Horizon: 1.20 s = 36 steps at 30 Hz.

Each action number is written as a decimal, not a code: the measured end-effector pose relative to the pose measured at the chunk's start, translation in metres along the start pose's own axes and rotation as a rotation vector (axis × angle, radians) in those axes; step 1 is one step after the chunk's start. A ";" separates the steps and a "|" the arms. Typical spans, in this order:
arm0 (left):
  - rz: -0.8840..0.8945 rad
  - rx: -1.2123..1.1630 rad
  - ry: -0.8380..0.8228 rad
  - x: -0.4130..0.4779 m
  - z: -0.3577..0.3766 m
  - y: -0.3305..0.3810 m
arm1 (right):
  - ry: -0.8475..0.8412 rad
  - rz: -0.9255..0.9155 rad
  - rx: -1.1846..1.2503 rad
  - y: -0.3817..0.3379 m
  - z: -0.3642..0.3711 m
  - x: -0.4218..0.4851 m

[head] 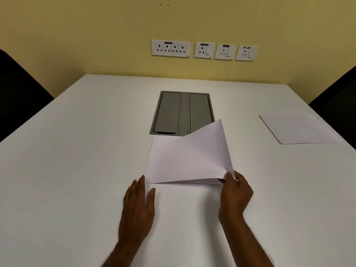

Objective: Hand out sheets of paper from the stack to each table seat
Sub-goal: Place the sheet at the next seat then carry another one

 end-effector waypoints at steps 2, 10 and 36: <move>-0.037 -0.186 0.022 -0.004 -0.014 -0.001 | 0.021 0.147 0.121 0.006 -0.008 -0.008; -0.467 -0.913 0.040 -0.028 -0.055 -0.034 | -0.058 0.258 0.199 -0.007 -0.037 -0.046; -0.816 -1.354 0.226 -0.249 -0.276 -0.181 | -0.448 0.445 0.124 -0.076 -0.054 -0.304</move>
Point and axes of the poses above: each hand's wrist, its own x-axis towards the middle knuckle, its own z-axis out of the palm, y = z × x, the point moved 9 cm from there along x, towards the middle knuckle, and after that the axes turned 11 degrees about -z, right-handed, at the moved point
